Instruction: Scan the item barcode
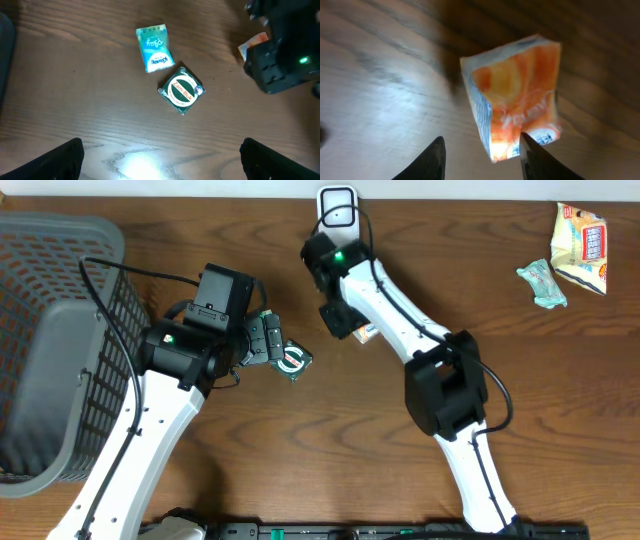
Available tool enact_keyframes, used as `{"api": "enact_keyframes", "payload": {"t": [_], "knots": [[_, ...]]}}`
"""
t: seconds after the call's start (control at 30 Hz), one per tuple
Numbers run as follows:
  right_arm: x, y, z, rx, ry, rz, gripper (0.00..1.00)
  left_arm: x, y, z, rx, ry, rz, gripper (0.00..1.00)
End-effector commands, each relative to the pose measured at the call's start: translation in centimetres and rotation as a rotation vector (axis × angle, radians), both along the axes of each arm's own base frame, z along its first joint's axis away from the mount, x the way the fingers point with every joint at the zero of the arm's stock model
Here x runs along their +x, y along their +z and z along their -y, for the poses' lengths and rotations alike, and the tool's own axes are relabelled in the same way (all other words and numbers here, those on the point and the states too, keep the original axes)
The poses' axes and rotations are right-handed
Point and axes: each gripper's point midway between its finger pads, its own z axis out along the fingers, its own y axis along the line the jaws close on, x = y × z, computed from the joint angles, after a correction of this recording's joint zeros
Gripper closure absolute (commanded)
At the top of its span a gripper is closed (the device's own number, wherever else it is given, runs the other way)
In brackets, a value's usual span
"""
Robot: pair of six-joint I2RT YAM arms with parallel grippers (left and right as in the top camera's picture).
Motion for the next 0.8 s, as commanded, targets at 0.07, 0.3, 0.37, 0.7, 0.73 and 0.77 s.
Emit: {"api": "enact_keyframes", "payload": {"t": [0.07, 0.3, 0.37, 0.7, 0.73, 0.77], "knots": [[-0.2, -2.0, 1.5, -0.061, -0.024, 0.022, 0.59, 0.2, 0.6, -0.1, 0.005, 0.001, 0.019, 0.02], [-0.2, -2.4, 1.4, -0.050, -0.024, 0.030, 0.99, 0.2, 0.6, -0.1, 0.005, 0.001, 0.019, 0.02], [0.0, -1.9, 1.1, -0.035, -0.025, 0.033, 0.99, 0.2, 0.6, -0.1, 0.005, 0.001, 0.019, 0.02], [-1.0, 3.2, -4.4, 0.461, 0.055, -0.132, 0.99, 0.2, 0.6, -0.1, 0.005, 0.001, 0.019, 0.02], [-1.3, 3.8, -4.9, 0.543, 0.069, -0.167, 0.99, 0.2, 0.6, -0.1, 0.005, 0.001, 0.019, 0.02], [-1.5, 4.3, -5.3, 0.622, 0.078, -0.199, 0.99, 0.2, 0.6, -0.1, 0.005, 0.001, 0.019, 0.02]]}}
